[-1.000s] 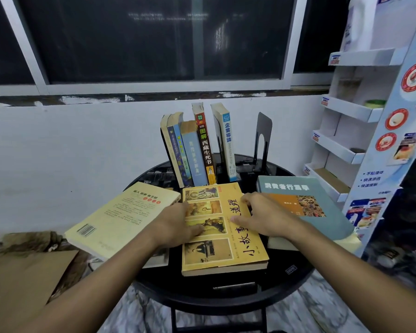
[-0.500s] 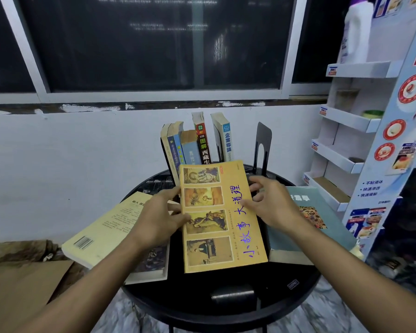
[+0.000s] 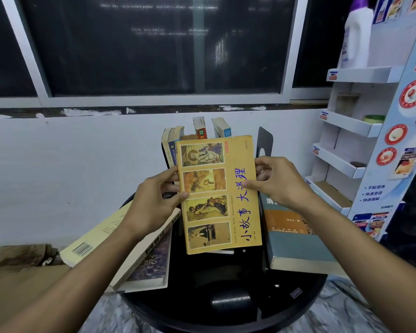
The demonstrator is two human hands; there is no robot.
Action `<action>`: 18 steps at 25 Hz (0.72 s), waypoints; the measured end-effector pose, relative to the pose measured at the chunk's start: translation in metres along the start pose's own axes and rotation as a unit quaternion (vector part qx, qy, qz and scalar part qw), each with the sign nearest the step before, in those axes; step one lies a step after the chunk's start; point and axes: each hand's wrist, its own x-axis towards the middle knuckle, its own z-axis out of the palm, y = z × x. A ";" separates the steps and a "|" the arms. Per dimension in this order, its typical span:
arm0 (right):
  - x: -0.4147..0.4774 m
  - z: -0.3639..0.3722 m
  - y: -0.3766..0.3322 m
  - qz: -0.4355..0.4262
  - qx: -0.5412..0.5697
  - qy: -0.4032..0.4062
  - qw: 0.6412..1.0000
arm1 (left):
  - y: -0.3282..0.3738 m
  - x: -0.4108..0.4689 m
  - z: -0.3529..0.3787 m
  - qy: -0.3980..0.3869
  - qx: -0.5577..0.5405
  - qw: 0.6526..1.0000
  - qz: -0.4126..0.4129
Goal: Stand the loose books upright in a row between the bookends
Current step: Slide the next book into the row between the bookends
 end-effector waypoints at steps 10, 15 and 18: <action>0.001 0.003 0.001 -0.024 -0.027 0.006 0.999 | -0.013 -0.001 0.001 0.025 -0.011 0.999 0.018; 0.005 0.013 0.006 -0.019 -0.062 0.018 0.998 | -0.015 -0.005 0.002 0.026 -0.005 0.999 0.032; 0.005 0.022 0.008 0.018 -0.102 0.087 0.991 | -0.011 -0.009 0.006 0.034 -0.013 0.999 0.035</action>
